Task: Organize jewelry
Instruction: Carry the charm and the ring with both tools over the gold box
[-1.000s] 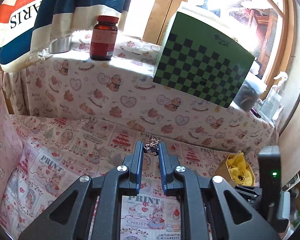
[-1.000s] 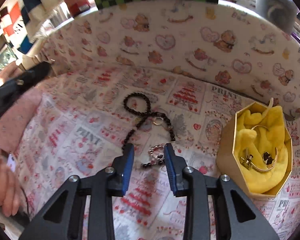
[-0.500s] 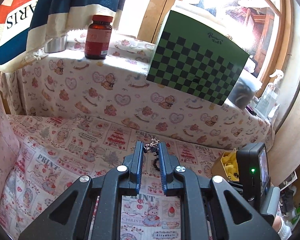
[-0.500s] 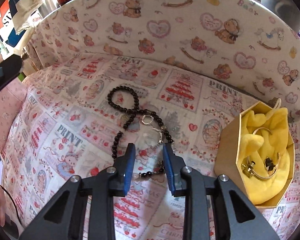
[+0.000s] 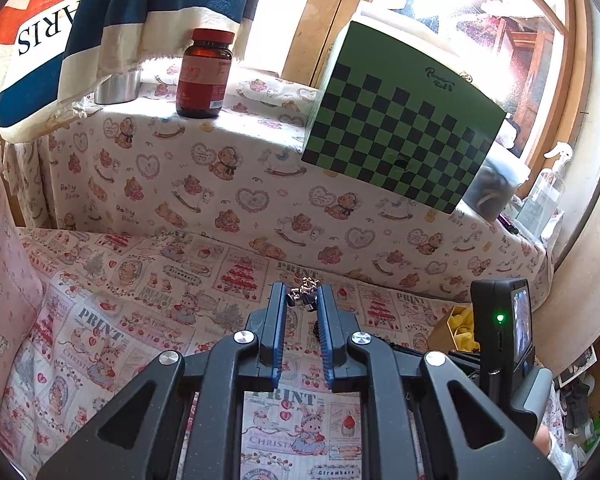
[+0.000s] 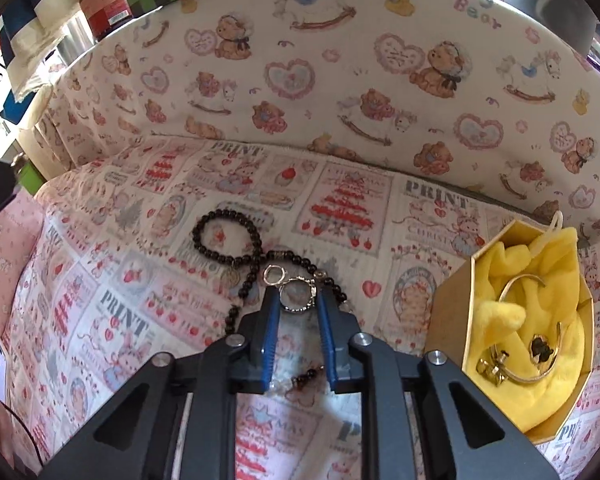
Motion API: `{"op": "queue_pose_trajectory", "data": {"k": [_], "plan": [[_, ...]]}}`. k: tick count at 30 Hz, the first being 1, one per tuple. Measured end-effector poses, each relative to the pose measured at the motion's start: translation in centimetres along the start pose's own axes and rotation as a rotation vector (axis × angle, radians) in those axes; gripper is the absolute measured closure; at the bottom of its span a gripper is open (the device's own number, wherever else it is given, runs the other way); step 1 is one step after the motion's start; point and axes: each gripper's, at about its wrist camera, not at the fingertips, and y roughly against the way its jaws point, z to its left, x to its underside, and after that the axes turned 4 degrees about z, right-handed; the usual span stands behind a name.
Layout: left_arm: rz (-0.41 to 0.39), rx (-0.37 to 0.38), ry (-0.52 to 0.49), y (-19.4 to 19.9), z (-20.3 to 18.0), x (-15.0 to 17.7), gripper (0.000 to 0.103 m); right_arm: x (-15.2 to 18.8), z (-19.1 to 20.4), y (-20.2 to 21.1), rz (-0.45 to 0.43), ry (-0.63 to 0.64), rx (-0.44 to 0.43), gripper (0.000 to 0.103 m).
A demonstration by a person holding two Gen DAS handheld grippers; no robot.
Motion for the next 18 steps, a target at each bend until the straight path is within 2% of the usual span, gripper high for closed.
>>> {"op": "queue_pose_trajectory", "data": {"k": [1, 2, 13, 18], "plan": [[0.000, -0.001, 0.001, 0.0, 0.0, 0.0, 0.089, 0.0, 0.0, 0.1, -0.010, -0.002, 0.003, 0.089], [-0.001, -0.002, 0.002, 0.0, 0.1, 0.0, 0.089, 0.0, 0.0, 0.3, -0.025, 0.001, 0.008, 0.098], [-0.017, -0.013, 0.005, 0.3, 0.2, -0.1, 0.089, 1.8, -0.9, 4.8, -0.097, -0.030, -0.083, 0.099], [-0.009, 0.007, 0.007, 0.4, 0.1, -0.1, 0.089, 3.5, -2.0, 8.7, -0.202, -0.027, -0.125, 0.098]]}}
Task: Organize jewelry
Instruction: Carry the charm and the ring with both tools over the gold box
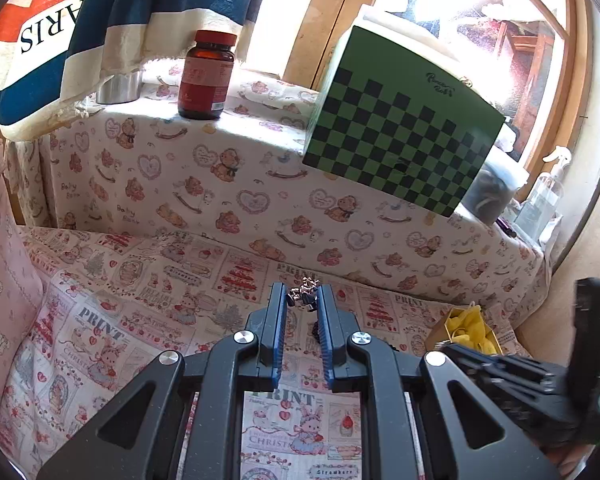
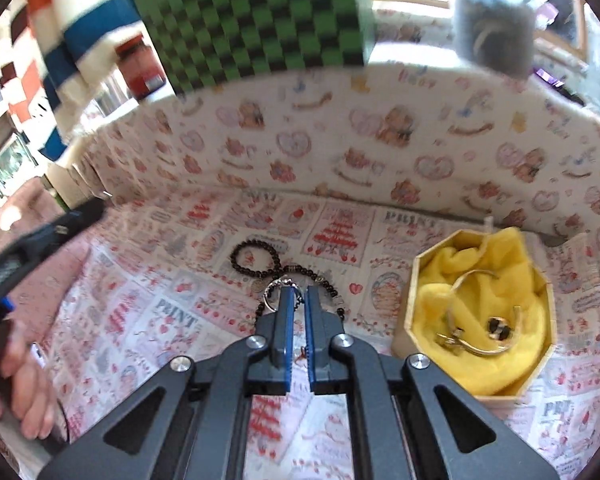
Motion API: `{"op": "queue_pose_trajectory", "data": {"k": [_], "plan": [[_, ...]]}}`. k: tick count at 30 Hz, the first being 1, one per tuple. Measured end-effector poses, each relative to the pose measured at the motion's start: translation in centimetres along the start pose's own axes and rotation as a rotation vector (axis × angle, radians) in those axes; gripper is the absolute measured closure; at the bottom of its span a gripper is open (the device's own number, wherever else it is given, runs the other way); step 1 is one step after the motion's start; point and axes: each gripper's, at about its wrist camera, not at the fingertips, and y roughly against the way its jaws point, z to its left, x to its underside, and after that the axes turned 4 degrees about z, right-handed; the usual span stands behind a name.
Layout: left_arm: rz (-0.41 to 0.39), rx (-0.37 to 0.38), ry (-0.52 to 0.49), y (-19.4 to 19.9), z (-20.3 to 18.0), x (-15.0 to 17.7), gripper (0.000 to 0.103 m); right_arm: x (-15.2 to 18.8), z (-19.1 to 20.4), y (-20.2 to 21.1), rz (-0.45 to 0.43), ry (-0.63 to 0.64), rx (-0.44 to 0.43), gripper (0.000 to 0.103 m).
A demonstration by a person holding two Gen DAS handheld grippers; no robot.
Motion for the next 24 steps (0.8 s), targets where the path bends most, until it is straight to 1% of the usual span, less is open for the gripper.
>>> {"op": "queue_pose_trajectory", "data": {"k": [4, 6, 7, 10, 13, 15, 18, 19, 20, 22, 24], "plan": [[-0.030, -0.037, -0.027, 0.3, -0.5, 0.1, 0.089, 0.1, -1.2, 3.2, -0.092, 0.003, -0.022, 0.098], [-0.047, -0.061, -0.054, 0.4, -1.0, 0.3, 0.089, 0.1, -2.1, 4.8, -0.159, 0.008, -0.029, 0.098], [-0.049, -0.064, -0.063, 0.3, -1.2, 0.3, 0.089, 0.1, -2.4, 5.1, -0.179, 0.008, -0.030, 0.098], [-0.016, -0.042, -0.071, -0.4, -1.6, 0.7, 0.089, 0.2, -4.1, 6.5, -0.237, -0.005, -0.041, 0.098], [-0.027, -0.057, -0.096, -0.7, -2.3, 1.0, 0.089, 0.8, -5.9, 7.4, -0.286, -0.036, -0.048, 0.098], [-0.043, -0.056, -0.109, -0.6, -2.7, 1.3, 0.089, 1.0, -6.6, 7.3, -0.302, -0.054, -0.027, 0.098], [-0.058, -0.033, -0.113, -0.2, -3.3, 1.6, 0.089, 1.2, -7.1, 7.1, -0.319, -0.059, 0.051, 0.098], [-0.058, -0.037, -0.114, -0.1, -3.5, 1.7, 0.089, 1.3, -7.3, 7.2, -0.326, -0.074, 0.094, 0.098], [-0.060, -0.039, -0.115, 0.1, -3.7, 1.8, 0.089, 1.3, -7.4, 7.3, -0.326, -0.091, 0.110, 0.098], [-0.083, -0.046, -0.145, 0.5, -4.3, 2.1, 0.089, 1.5, -7.7, 7.6, -0.324, -0.090, 0.094, 0.098], [-0.117, -0.075, -0.176, 1.0, -5.0, 2.4, 0.089, 1.6, -7.5, 8.0, -0.342, -0.070, 0.122, 0.098]]}}
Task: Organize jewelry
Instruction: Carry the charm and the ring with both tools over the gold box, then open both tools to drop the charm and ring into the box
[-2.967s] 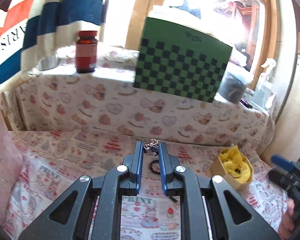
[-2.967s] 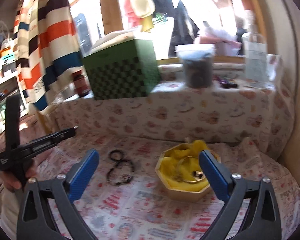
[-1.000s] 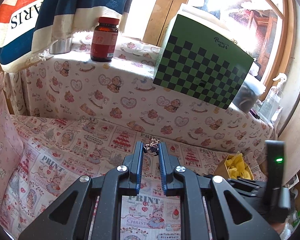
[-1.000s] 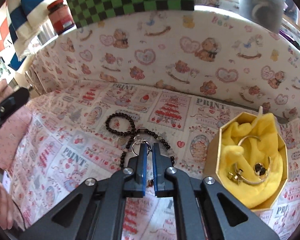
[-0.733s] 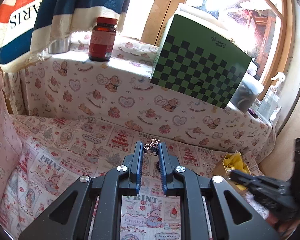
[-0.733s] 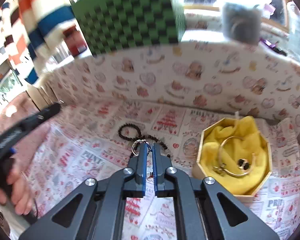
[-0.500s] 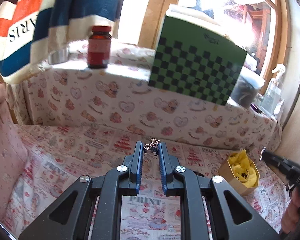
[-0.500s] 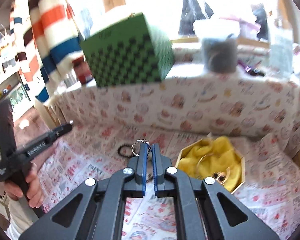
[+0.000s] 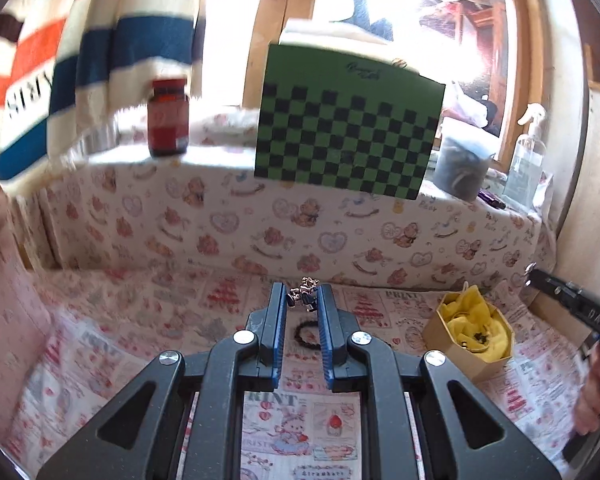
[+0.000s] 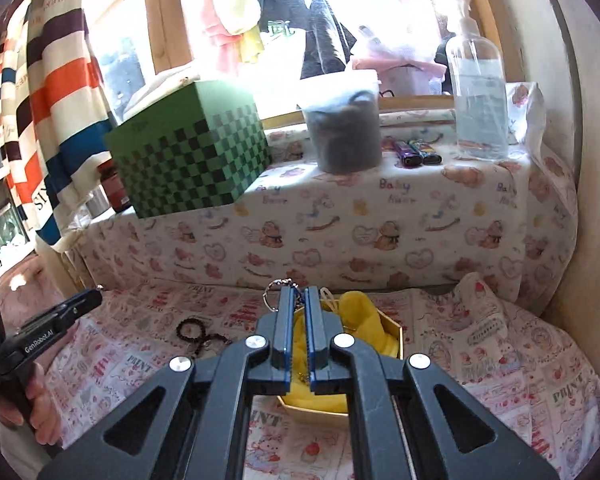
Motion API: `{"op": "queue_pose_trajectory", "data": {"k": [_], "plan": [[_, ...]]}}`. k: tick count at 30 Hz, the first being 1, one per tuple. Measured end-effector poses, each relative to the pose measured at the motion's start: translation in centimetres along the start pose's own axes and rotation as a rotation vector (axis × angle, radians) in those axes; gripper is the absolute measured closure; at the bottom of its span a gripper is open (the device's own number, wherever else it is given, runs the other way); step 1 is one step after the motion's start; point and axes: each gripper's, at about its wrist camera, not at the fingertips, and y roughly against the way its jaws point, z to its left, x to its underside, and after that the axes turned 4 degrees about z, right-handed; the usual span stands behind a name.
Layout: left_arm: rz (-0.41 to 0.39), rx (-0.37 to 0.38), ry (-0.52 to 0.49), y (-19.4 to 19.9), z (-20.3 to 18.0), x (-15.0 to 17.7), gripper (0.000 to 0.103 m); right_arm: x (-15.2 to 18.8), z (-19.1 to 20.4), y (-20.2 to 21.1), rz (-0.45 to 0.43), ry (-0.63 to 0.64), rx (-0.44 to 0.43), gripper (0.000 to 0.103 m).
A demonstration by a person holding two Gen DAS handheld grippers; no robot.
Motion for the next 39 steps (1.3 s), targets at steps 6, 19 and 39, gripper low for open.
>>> {"op": "queue_pose_trajectory", "data": {"k": [6, 19, 39], "plan": [[-0.085, -0.039, -0.023, 2.9, -2.6, -0.5, 0.089, 0.0, -0.4, 0.6, -0.011, -0.022, -0.060, 0.098], [-0.181, 0.147, -0.042, 5.9, -11.3, -6.0, 0.089, -1.1, -3.6, 2.9, -0.082, -0.146, -0.139, 0.098], [0.187, 0.455, 0.030, -7.5, -13.9, -0.9, 0.089, 0.2, -7.6, -3.0, 0.137, -0.285, -0.101, 0.097]]}}
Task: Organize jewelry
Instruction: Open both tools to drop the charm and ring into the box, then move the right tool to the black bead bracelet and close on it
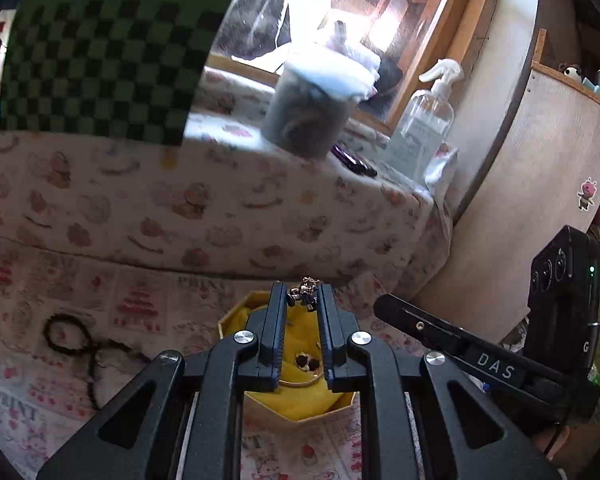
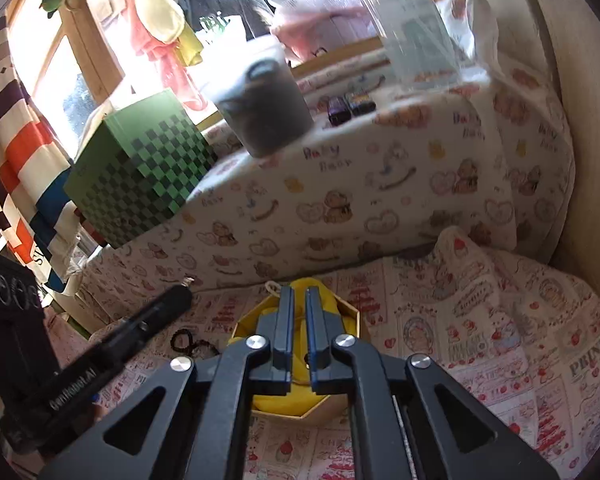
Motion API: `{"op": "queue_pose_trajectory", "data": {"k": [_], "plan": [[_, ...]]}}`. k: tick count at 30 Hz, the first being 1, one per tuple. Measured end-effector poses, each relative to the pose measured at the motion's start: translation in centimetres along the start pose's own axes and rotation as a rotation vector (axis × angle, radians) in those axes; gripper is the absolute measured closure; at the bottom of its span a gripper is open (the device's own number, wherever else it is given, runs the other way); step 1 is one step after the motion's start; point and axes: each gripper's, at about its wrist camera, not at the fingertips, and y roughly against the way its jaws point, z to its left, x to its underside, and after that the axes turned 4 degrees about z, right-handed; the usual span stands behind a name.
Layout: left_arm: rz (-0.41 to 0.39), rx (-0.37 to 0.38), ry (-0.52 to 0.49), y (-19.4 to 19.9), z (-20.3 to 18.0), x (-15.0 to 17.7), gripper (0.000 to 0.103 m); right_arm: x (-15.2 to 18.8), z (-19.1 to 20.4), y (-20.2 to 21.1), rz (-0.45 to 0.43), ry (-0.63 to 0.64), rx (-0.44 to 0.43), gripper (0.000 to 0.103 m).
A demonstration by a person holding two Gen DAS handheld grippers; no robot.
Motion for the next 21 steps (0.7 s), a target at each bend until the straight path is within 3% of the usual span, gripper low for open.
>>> {"op": "queue_pose_trajectory", "data": {"k": [5, 6, 9, 13, 16, 18, 21], "plan": [[0.043, -0.023, -0.020, -1.3, -0.5, 0.4, 0.089, 0.1, -0.6, -0.2, 0.010, -0.029, 0.005, 0.096], [0.039, -0.032, -0.016, -1.3, -0.4, 0.5, 0.084, 0.0, -0.7, -0.2, 0.012, -0.038, 0.002, 0.095], [0.028, -0.057, -0.012, -1.0, -0.4, 0.3, 0.079, -0.1, -1.0, 0.0, 0.009, -0.053, -0.014, 0.082], [-0.007, -0.095, -0.005, 0.3, -0.1, -0.1, 0.076, -0.2, -0.6, 0.3, -0.002, -0.033, -0.003, 0.082], [-0.048, -0.175, -0.031, 1.9, -0.2, -0.6, 0.074, -0.1, -0.3, 0.5, -0.001, -0.024, -0.017, 0.081], [-0.081, -0.208, -0.039, 3.3, -0.1, -0.8, 0.065, 0.0, 0.0, 0.6, -0.006, -0.012, -0.018, 0.075], [-0.133, -0.263, -0.082, 5.7, 0.2, -0.5, 0.059, 0.0, 0.5, 0.8, -0.016, 0.006, -0.012, 0.074]]}}
